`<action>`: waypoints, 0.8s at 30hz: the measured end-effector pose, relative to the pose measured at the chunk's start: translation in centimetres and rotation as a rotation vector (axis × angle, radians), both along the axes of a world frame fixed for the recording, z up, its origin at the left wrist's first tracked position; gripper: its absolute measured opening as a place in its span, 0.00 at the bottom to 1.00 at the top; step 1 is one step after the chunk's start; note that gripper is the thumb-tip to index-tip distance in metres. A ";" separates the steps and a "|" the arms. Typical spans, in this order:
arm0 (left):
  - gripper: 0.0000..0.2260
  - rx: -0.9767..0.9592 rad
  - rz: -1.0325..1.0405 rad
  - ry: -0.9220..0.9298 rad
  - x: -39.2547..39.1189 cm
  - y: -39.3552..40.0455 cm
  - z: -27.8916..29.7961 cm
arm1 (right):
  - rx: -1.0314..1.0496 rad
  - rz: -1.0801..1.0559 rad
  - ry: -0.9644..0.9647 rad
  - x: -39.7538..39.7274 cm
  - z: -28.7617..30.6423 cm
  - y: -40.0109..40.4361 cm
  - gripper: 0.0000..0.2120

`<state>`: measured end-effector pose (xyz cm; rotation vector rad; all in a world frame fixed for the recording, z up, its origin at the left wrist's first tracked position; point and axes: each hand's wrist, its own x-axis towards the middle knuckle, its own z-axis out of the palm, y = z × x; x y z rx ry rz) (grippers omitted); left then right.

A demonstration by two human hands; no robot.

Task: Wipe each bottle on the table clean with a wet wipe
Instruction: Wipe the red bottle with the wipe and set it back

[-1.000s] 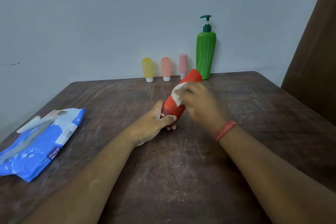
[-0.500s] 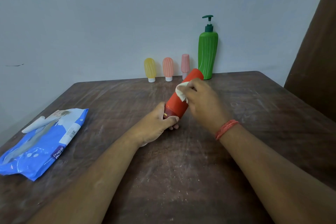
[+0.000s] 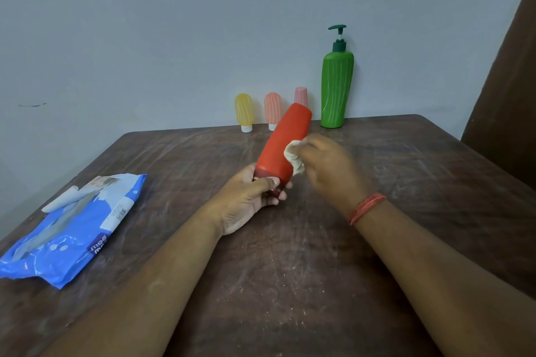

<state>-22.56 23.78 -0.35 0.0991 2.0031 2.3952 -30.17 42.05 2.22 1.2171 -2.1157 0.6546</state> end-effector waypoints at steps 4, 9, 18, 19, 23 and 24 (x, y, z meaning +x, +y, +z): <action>0.15 0.071 0.034 -0.008 -0.1 -0.3 0.0 | 0.139 0.157 0.045 1.5 -0.6 -0.5 0.16; 0.25 0.123 0.006 -0.006 -0.1 -0.3 -0.1 | -0.023 0.038 -0.016 0.8 -0.5 -0.3 0.12; 0.26 0.100 -0.101 -0.020 0.0 -0.6 -0.1 | -0.312 -0.006 -0.149 0.7 -0.9 -0.7 0.08; 0.27 0.083 -0.111 -0.019 0.1 -0.6 -0.1 | -0.374 -0.013 -0.200 0.6 -0.8 -0.7 0.09; 0.31 0.065 -0.068 0.004 0.1 -0.5 -0.2 | -0.604 0.060 -0.625 1.3 -1.3 -1.3 0.10; 0.32 0.061 -0.060 0.010 0.1 -0.6 -0.2 | -0.657 0.100 -0.736 1.5 -1.4 -1.5 0.11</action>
